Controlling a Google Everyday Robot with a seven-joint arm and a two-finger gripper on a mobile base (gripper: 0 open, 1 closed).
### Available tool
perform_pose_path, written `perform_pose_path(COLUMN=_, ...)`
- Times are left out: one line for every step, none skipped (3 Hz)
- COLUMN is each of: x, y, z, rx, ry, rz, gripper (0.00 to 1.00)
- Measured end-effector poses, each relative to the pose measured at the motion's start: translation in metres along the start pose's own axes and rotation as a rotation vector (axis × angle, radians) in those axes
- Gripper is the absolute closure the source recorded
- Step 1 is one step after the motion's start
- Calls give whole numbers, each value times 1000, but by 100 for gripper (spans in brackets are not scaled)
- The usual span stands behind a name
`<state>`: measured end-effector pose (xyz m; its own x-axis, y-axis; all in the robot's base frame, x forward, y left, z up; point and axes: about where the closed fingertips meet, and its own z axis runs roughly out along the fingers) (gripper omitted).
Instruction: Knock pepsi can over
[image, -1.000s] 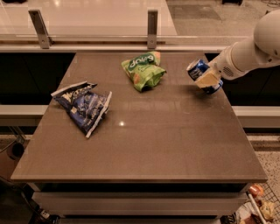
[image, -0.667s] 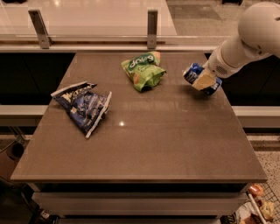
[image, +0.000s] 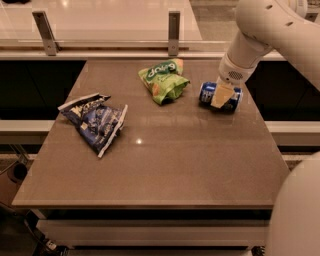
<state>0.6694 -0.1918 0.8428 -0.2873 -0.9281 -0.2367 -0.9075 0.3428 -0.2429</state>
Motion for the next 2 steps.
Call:
perform_pose_path(x=-3, y=7, z=7, rx=-72, ry=27, rz=-29, gripper=82)
perform_pose_path(x=-3, y=6, z=5, rx=-72, ry=27, rz=-29, gripper=59)
